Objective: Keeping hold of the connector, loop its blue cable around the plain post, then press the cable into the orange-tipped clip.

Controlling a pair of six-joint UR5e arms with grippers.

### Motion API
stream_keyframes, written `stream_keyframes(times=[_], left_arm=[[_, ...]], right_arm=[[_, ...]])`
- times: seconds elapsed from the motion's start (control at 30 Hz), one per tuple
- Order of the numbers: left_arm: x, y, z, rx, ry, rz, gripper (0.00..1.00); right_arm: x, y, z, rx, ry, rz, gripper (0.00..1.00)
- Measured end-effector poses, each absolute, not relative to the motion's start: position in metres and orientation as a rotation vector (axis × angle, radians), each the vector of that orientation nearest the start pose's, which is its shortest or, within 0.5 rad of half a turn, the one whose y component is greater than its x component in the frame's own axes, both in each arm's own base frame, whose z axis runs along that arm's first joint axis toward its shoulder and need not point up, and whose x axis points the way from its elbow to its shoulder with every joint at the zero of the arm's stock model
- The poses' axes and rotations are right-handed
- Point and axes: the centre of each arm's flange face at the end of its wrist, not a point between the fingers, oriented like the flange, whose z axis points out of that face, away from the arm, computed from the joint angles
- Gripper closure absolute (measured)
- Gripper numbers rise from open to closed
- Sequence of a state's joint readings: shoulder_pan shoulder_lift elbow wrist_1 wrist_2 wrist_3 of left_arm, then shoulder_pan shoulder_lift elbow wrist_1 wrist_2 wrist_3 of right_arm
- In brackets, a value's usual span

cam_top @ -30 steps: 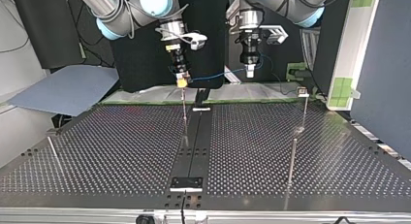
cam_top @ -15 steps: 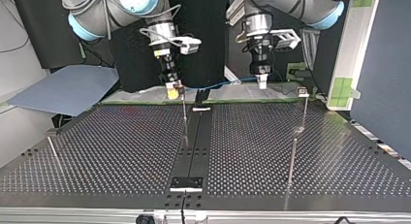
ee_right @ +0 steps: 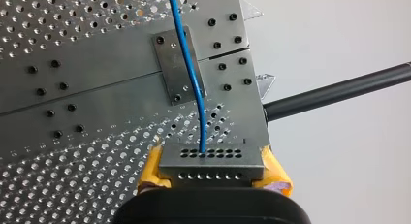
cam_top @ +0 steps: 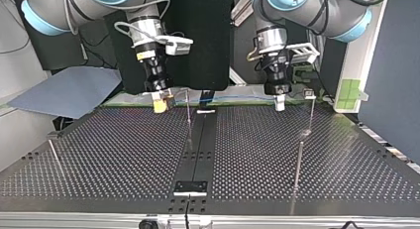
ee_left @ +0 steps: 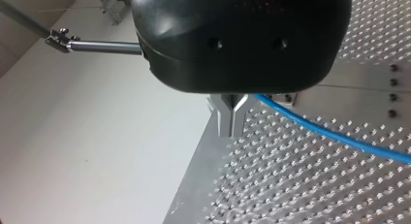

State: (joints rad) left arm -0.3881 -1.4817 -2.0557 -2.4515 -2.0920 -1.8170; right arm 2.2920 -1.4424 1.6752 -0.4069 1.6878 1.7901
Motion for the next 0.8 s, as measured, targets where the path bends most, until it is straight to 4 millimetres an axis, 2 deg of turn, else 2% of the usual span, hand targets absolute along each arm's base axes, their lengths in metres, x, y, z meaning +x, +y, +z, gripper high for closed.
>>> stream_keyframes(times=[0.13, 0.33, 0.53, 0.8], left_arm=[[0.379, -0.236, 0.382, -0.369, 1.255, -0.202, 1.00], [0.388, -0.219, 0.421, -0.387, 1.204, -0.229, 1.00], [0.390, -0.199, 0.454, -0.384, 1.137, -0.244, 1.00], [0.424, -0.180, 0.461, -0.363, 1.151, -0.222, 1.00]], right_arm=[[0.458, -0.344, 0.409, 1.455, -0.985, 1.909, 1.00], [0.463, -0.357, 0.399, 1.476, -0.973, 1.911, 1.00], [0.464, -0.368, 0.402, 1.468, -0.960, 1.921, 1.00], [0.470, -0.381, 0.411, 1.469, -0.925, 1.952, 1.00]])
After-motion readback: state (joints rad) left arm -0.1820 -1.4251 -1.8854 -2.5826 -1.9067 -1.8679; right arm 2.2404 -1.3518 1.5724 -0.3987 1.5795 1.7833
